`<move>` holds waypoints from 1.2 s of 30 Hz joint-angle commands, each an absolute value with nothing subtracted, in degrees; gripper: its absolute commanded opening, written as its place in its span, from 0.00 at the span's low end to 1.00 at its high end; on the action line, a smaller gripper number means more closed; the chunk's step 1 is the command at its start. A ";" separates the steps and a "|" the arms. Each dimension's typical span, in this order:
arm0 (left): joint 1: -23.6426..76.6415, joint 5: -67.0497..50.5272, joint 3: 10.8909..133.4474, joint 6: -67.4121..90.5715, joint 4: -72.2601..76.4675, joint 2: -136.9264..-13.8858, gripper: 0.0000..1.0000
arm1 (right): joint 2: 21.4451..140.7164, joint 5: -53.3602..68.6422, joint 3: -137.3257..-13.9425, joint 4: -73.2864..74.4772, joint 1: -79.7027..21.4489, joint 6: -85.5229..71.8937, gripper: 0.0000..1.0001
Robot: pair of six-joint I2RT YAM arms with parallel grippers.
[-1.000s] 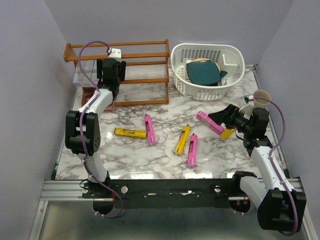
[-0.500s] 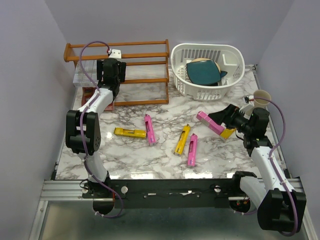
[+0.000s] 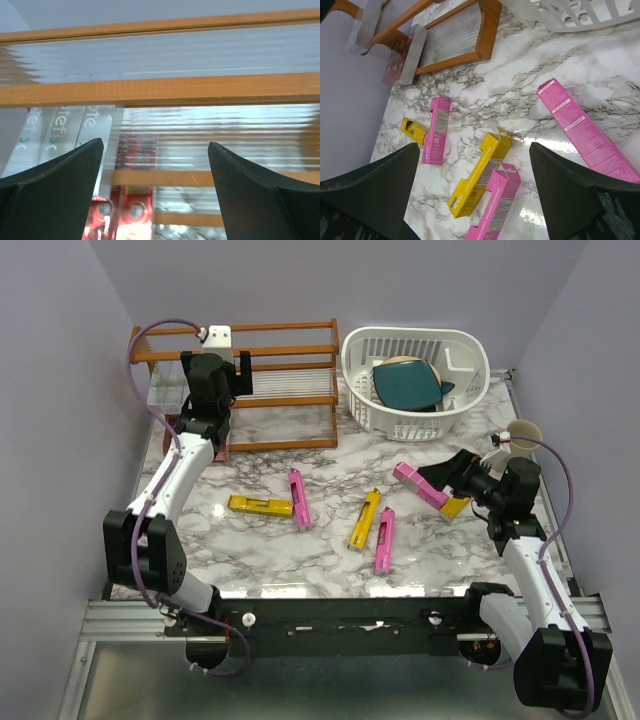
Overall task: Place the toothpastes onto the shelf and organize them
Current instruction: Pick up the toothpaste from the center of the board.
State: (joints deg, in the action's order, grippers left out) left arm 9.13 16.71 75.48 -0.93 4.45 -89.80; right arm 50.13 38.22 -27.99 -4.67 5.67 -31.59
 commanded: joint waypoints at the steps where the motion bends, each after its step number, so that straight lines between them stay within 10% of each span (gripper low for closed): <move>1: 10.55 13.89 71.73 9.39 -2.63 -80.09 0.99 | 48.17 37.79 -27.25 -5.89 5.27 -31.03 0.99; 20: 24.16 7.20 32.62 37.78 -6.60 -38.95 0.97 | 47.29 37.35 -26.63 -6.68 4.75 -31.11 0.99; 36: 54.30 40.06 25.03 51.07 2.65 -58.08 0.92 | 48.60 36.74 -26.02 -8.09 3.78 -31.11 0.99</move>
State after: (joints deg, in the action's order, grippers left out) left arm 49.17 24.53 21.19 47.00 0.16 -51.83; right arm 48.29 38.13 -26.87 -6.37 4.40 -31.48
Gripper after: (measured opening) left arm 0.939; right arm 0.994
